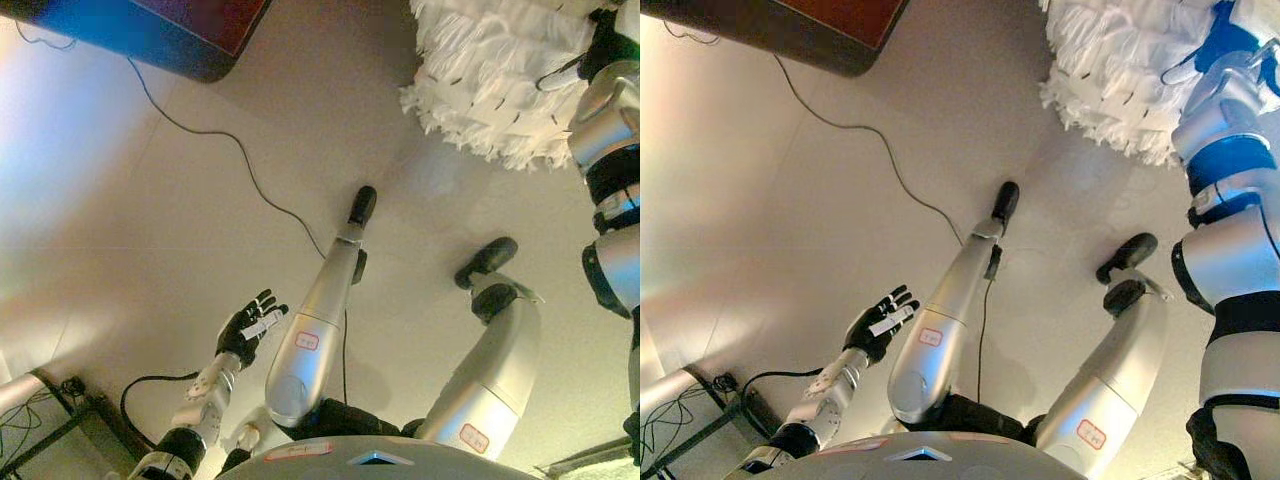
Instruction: Pick up the pillow and put it on the sofa.
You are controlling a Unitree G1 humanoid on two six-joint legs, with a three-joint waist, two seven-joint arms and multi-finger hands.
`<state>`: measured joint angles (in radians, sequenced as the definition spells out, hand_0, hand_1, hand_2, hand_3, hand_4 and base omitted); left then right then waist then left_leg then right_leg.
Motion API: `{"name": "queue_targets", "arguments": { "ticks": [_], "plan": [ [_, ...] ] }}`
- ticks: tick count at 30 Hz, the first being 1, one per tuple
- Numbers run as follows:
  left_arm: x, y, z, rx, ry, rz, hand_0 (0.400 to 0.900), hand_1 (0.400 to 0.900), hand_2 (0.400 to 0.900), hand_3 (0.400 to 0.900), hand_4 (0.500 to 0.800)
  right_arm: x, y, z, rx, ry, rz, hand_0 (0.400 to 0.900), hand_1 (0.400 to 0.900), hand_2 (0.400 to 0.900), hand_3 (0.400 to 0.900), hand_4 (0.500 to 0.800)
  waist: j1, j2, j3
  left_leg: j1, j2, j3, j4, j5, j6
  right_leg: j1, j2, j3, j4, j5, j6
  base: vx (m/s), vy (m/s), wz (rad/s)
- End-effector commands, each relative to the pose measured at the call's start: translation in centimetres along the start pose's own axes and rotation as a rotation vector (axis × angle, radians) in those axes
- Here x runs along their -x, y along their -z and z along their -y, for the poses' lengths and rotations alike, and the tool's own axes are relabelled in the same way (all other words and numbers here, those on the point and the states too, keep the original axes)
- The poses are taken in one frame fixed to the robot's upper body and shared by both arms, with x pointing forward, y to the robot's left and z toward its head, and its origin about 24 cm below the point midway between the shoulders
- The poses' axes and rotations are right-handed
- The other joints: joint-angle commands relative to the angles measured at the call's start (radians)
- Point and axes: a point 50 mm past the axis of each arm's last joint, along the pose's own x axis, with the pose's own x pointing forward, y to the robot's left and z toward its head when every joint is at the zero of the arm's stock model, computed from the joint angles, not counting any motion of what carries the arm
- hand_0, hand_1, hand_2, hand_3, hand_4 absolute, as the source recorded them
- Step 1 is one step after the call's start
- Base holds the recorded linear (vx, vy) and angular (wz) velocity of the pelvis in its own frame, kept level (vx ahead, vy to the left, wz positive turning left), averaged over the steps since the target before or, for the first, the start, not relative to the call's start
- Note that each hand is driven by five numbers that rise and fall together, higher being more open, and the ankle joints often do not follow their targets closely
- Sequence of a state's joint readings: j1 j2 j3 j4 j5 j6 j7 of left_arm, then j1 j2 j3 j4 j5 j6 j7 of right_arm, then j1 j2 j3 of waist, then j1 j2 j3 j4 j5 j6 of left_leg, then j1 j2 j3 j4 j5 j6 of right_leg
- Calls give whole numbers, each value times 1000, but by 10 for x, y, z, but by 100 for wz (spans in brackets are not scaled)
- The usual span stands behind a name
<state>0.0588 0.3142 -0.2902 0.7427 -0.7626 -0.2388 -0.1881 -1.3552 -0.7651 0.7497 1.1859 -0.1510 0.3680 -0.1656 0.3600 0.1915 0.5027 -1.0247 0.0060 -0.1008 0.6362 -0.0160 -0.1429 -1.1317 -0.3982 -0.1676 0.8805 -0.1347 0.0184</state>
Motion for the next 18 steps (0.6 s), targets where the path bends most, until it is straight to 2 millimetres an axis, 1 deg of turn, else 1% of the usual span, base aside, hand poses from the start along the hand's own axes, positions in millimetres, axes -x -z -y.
{"name": "queue_targets", "arguments": {
  "ticks": [1, 3, 5, 9, 13, 18],
  "plan": [
    [36, 0, -48, -1, -117, 36, 900, 900, 900, 900, 800, -3, -17, 40, 6, 37, 120, 400, 400, 400, 400, 500, 25, 87, 17, -82, -16, -1, 60, -36, 104, -25, 21, 39, 122, -121, 20, -75, -18, 3],
    [38, -4, -51, 8, -107, 63, 900, 900, 900, 900, 800, -2, -21, 47, 2, 20, 149, 400, 400, 400, 400, 500, 23, 84, 17, -129, -24, -4, 119, -53, 102, -65, 24, 51, 168, -135, 13, -70, 8, 1],
    [42, -4, -53, 16, -97, 69, 900, 900, 900, 900, 800, -3, -16, 51, -12, 50, 153, 400, 400, 400, 400, 500, 22, 83, 17, -162, -35, -3, 167, -68, 109, -96, 27, 66, 205, -146, 5, -51, 10, 3],
    [50, 1, -57, 33, -93, 70, 900, 900, 900, 900, 800, -4, -8, 61, -18, 111, 159, 400, 400, 400, 400, 500, 25, 85, 17, -202, -44, -9, 224, -82, 109, -123, 29, 80, 241, -156, -1, -25, -4, -1],
    [52, 0, -59, 46, -105, 84, 900, 900, 900, 900, 800, -5, -3, 66, -14, 138, 134, 400, 400, 400, 400, 500, 26, 88, 17, -217, -44, -10, 248, -82, 105, -130, 29, 86, 255, -157, 0, -14, 7, -2],
    [55, 2, -65, 90, -127, 85, 900, 900, 900, 900, 800, -5, -3, 71, 3, 168, 129, 400, 400, 400, 400, 500, 26, 88, 17, -201, -41, -10, 245, -79, 101, -116, 28, 85, 256, -154, 2, -7, -2, 0]
  ]
}}
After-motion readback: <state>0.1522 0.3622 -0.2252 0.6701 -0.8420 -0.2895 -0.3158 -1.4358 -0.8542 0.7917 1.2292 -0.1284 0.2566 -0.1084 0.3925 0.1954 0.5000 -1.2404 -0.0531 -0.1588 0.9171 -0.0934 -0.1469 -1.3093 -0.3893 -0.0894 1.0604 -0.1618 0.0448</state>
